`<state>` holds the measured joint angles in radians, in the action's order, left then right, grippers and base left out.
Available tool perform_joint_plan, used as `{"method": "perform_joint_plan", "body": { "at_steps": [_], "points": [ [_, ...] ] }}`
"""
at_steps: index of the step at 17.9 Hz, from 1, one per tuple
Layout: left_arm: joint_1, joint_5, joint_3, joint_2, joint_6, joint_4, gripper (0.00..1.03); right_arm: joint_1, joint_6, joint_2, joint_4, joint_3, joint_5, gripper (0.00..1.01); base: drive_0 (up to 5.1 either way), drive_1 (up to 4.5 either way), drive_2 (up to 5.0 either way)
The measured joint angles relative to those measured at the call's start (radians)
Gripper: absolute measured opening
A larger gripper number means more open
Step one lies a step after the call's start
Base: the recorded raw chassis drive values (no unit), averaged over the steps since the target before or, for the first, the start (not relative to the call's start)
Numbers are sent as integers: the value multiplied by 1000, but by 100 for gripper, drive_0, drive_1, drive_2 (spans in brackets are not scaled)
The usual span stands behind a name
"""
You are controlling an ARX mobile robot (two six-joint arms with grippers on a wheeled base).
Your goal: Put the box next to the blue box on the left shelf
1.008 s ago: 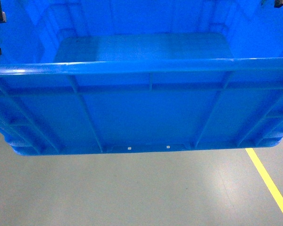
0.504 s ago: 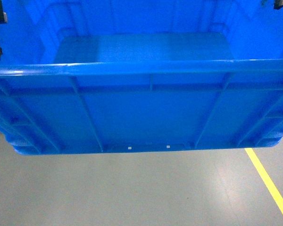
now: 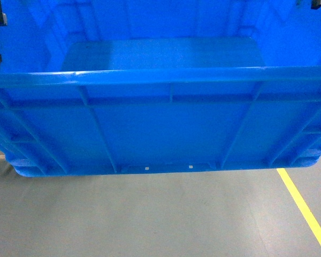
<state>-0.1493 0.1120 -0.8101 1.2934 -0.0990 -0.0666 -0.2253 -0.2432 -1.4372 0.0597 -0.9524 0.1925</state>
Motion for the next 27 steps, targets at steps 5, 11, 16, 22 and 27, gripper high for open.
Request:
{"method": "perform_joint_plan", "body": {
  "at_steps": [5, 11, 16, 22, 27],
  "points": [
    [0, 0, 0, 0, 0, -10, 6, -3, 0, 0, 10, 0, 0, 16, -1, 431, -433],
    [-3, 0, 3, 0, 0, -8, 6, -3, -1, -1, 0, 0, 6, 16, -1, 431, -433],
    [-4, 0, 3, 0, -3, 0, 6, -3, 0, 0, -1, 0, 6, 16, -1, 431, -433],
    [-2, 0, 3, 0, -3, 0, 6, -3, -1, 0, -1, 0, 4, 16, -415, 270, 127],
    [-2, 0, 3, 0, -3, -2, 6, -3, -1, 0, 1, 0, 4, 16, -497, 239, 239]
  ]
}}
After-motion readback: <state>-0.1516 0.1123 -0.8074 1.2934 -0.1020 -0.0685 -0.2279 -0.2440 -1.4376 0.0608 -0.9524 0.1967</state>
